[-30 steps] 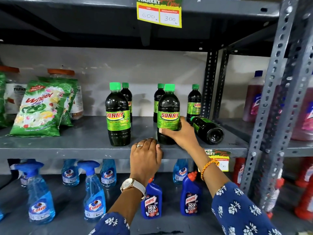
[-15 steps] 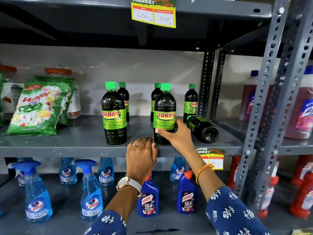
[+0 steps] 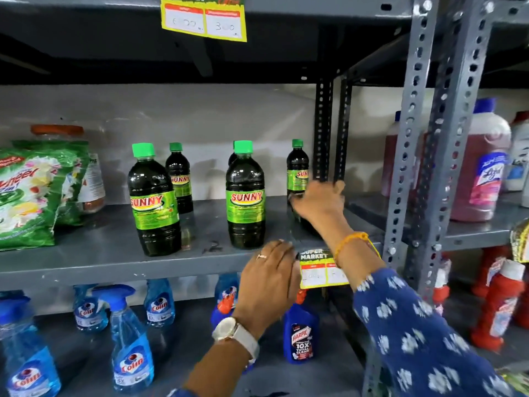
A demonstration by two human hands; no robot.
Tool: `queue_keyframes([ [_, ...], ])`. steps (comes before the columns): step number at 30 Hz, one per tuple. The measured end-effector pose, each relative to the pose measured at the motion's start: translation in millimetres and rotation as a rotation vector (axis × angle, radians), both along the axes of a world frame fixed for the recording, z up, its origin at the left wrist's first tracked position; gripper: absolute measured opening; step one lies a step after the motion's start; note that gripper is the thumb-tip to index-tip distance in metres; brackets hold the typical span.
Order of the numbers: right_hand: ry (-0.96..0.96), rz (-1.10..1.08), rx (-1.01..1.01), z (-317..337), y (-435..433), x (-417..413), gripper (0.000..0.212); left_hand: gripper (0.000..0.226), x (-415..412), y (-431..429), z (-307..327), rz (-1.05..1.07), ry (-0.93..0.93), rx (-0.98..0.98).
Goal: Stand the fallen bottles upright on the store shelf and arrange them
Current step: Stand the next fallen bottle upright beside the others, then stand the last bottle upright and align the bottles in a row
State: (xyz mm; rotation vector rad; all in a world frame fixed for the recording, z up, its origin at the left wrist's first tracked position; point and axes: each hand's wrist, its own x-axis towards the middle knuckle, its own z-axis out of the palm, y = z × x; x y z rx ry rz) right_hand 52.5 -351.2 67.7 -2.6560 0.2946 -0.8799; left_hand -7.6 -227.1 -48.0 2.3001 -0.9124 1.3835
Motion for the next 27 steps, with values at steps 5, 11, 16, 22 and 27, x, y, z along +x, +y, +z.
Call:
queue_keyframes([
  [5,0.233,-0.116,-0.197,-5,-6,25,0.047,0.042,13,-32,19,0.138,0.167,-0.004],
  [11,-0.032,0.203,0.29,-13,-50,26,0.052,0.044,21,-36,27,0.245,0.154,-0.079],
  [16,-0.192,0.48,0.594,-37,-68,38,0.046,0.049,31,-36,38,0.27,0.183,-0.052],
  [22,-0.121,0.621,0.718,-45,-76,42,0.047,0.042,35,-34,34,0.253,0.11,0.01],
  [27,-0.079,0.57,0.639,-49,-76,46,0.07,0.038,37,-34,31,0.236,0.093,0.016],
])
